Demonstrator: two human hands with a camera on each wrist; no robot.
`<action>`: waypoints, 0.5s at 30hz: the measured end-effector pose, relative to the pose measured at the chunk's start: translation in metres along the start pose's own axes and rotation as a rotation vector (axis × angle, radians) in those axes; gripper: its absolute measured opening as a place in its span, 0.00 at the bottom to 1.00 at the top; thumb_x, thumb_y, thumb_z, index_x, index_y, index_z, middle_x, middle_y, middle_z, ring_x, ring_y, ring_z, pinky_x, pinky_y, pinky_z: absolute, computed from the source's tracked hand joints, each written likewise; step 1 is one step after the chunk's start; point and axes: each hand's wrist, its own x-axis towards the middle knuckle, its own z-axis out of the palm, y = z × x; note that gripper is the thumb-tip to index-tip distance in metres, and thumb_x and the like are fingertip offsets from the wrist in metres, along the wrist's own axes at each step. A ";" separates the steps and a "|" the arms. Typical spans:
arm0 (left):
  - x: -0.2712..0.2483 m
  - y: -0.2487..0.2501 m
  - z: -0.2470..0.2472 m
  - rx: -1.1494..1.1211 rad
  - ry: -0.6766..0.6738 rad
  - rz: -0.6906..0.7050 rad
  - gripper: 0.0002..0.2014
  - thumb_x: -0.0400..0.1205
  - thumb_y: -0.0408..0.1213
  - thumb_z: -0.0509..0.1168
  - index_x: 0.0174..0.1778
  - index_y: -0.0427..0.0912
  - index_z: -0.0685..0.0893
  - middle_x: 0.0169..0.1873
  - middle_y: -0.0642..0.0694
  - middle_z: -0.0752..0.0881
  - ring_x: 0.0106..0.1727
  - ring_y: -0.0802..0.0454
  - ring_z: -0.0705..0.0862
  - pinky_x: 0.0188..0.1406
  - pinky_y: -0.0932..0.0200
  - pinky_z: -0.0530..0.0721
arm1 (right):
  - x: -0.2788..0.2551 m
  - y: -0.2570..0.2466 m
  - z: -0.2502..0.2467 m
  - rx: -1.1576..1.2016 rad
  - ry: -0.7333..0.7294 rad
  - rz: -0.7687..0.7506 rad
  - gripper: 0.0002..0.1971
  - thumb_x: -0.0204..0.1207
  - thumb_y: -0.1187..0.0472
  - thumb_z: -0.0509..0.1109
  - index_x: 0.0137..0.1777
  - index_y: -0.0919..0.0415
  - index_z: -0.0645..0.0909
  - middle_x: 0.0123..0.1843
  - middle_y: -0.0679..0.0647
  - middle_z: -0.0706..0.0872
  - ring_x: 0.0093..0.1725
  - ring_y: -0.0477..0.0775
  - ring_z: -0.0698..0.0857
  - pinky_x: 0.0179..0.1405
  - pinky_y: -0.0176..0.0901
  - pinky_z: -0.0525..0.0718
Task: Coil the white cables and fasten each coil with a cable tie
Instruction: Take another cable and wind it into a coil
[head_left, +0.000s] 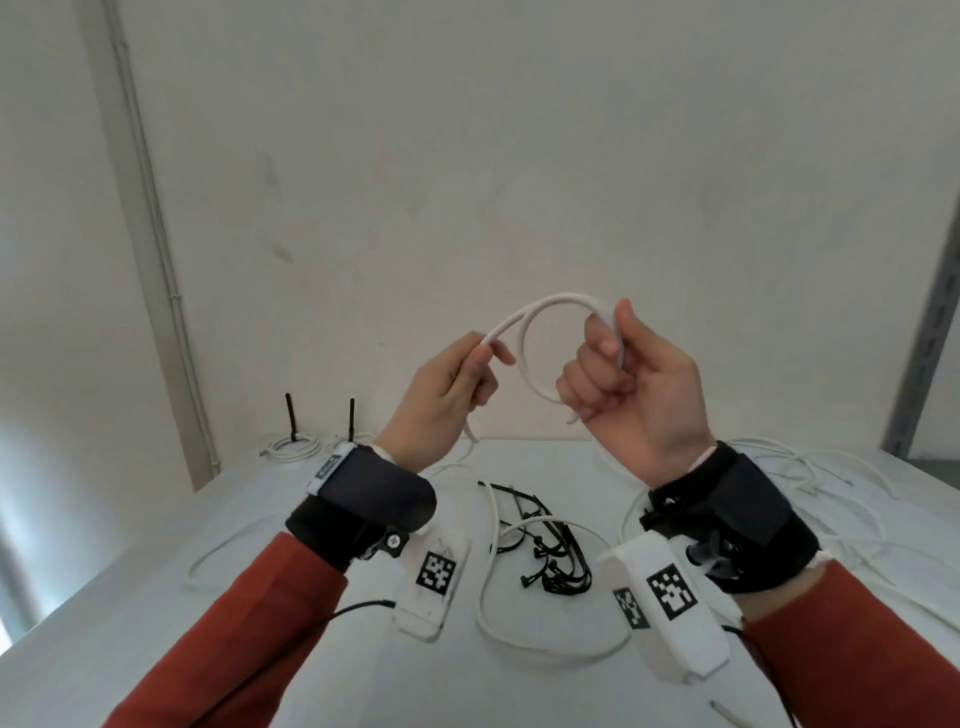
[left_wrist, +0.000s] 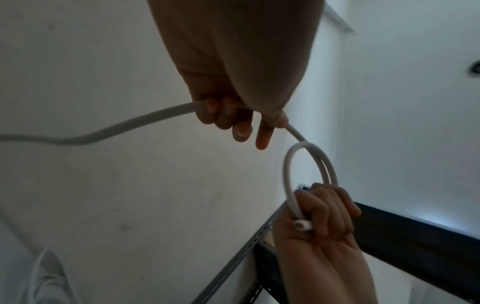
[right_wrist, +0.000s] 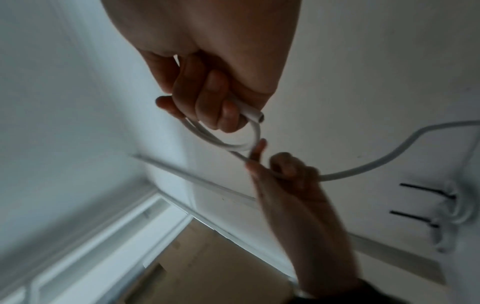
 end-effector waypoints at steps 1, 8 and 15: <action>-0.001 -0.005 0.003 -0.029 0.006 -0.017 0.13 0.87 0.42 0.50 0.45 0.46 0.80 0.25 0.53 0.71 0.27 0.57 0.67 0.28 0.67 0.66 | 0.001 -0.005 -0.001 0.043 0.013 -0.032 0.22 0.81 0.50 0.51 0.28 0.56 0.73 0.21 0.48 0.52 0.21 0.49 0.52 0.24 0.40 0.58; -0.013 -0.036 0.012 0.171 -0.016 -0.016 0.13 0.87 0.39 0.53 0.39 0.50 0.78 0.25 0.56 0.74 0.29 0.60 0.71 0.33 0.68 0.69 | 0.005 -0.038 -0.016 0.230 0.041 -0.276 0.14 0.78 0.58 0.53 0.41 0.61 0.79 0.23 0.49 0.64 0.24 0.48 0.63 0.28 0.40 0.66; -0.006 -0.032 0.023 0.486 -0.134 0.051 0.11 0.88 0.42 0.52 0.51 0.44 0.78 0.29 0.56 0.75 0.31 0.58 0.74 0.34 0.66 0.72 | 0.023 -0.045 -0.020 -0.006 0.053 -0.394 0.12 0.87 0.60 0.51 0.50 0.62 0.75 0.30 0.49 0.76 0.31 0.49 0.75 0.41 0.40 0.76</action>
